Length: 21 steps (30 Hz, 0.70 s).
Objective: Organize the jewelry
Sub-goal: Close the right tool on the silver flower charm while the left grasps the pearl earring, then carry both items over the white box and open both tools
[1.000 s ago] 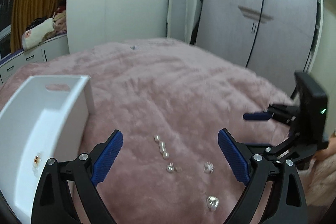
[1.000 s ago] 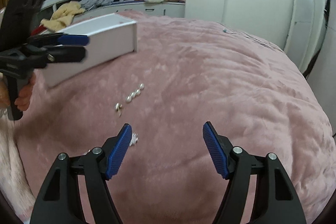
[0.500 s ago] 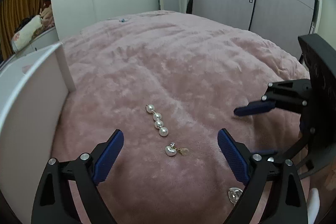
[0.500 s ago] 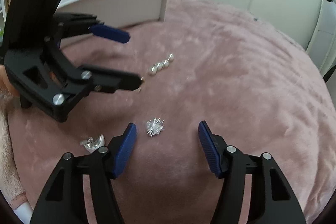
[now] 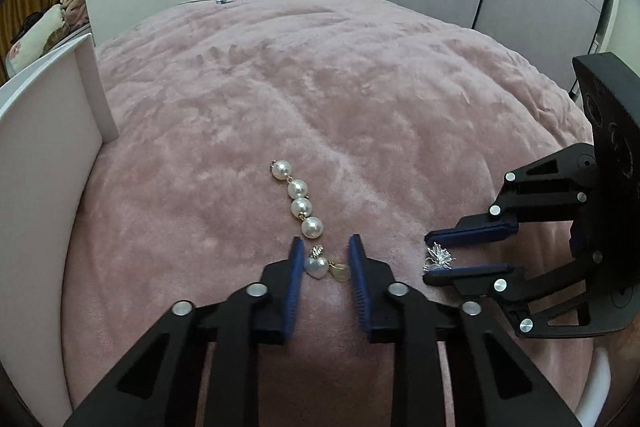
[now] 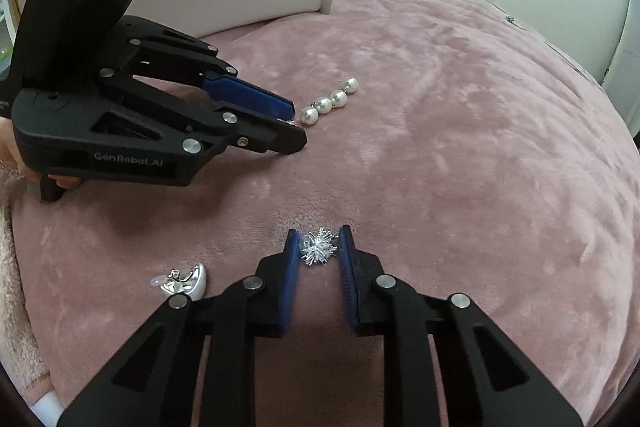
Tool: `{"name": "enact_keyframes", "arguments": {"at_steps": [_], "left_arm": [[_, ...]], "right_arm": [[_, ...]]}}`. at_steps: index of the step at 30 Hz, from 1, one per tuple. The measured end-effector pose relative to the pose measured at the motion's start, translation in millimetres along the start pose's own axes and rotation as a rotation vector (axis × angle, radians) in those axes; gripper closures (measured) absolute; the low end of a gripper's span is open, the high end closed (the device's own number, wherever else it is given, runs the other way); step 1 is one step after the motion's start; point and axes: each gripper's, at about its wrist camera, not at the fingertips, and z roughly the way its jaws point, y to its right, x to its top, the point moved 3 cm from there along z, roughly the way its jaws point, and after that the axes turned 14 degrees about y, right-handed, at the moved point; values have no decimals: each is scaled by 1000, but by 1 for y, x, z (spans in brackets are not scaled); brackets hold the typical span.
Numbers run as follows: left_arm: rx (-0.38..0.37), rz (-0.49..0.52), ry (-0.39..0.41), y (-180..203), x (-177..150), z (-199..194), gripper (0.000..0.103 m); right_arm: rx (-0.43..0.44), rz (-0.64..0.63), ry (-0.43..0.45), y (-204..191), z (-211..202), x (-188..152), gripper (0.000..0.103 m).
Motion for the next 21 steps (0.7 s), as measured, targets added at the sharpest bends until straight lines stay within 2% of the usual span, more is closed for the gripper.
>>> {"name": "enact_keyframes", "arguments": {"at_steps": [2,4,16,21], "left_arm": [[-6,14,2,3,0,-1,80],[-10,26,4,5,0,-2,88],[-6,17,36,1,6,-13,89],[9,-6,74,-5,17,-30,89]], "right_arm": [[4,19,1,2,-1,0,83],[1,12,1,1,-3,0,83],[-6,57,13,10,-11,1,83],[-23,83,59,17,-20,10,83]]}}
